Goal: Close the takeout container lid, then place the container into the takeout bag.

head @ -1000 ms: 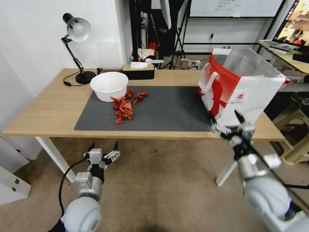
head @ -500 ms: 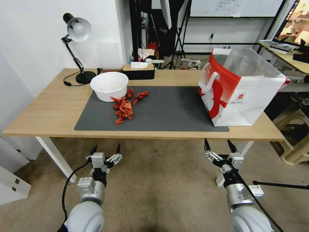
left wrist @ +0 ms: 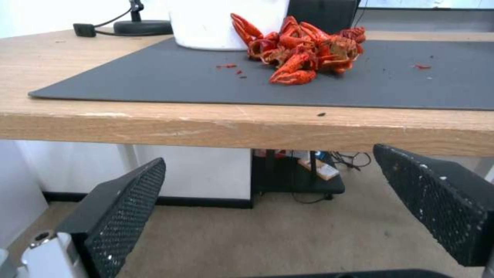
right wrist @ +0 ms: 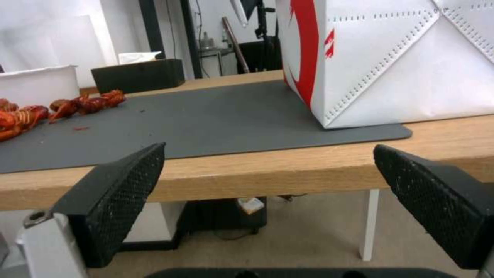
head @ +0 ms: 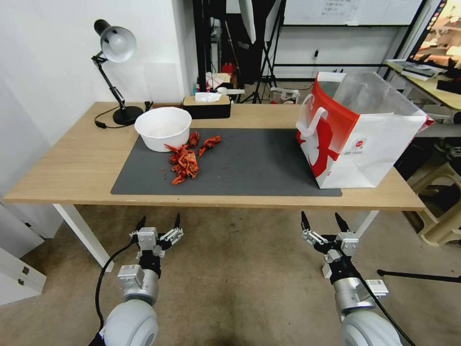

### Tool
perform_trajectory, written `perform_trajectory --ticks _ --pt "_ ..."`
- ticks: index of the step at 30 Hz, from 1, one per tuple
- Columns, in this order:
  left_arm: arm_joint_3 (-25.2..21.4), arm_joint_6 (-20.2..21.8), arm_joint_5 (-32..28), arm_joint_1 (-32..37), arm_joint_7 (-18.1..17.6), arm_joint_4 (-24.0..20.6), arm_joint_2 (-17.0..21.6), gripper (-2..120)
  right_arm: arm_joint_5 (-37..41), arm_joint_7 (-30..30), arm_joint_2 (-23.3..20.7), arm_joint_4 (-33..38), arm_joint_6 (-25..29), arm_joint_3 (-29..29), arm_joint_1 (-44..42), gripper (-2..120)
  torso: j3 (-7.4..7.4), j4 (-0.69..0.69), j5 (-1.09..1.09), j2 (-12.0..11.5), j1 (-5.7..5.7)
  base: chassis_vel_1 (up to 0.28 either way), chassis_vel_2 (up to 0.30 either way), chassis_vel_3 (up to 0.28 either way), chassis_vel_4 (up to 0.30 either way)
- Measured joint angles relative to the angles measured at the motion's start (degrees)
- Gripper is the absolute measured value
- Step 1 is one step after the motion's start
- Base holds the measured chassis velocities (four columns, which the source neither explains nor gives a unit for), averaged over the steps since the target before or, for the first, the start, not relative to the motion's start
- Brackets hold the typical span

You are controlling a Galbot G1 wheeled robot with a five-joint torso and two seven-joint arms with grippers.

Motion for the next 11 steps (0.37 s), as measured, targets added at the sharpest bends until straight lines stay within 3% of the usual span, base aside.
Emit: perform_trajectory --ticks 11 --pt "0.0 0.0 0.0 0.0 0.0 0.0 0.0 100 0.1 0.0 -0.1 0.0 -0.1 0.0 0.1 100 0.0 0.0 0.0 0.0 0.0 0.0 0.0 0.0 0.0"
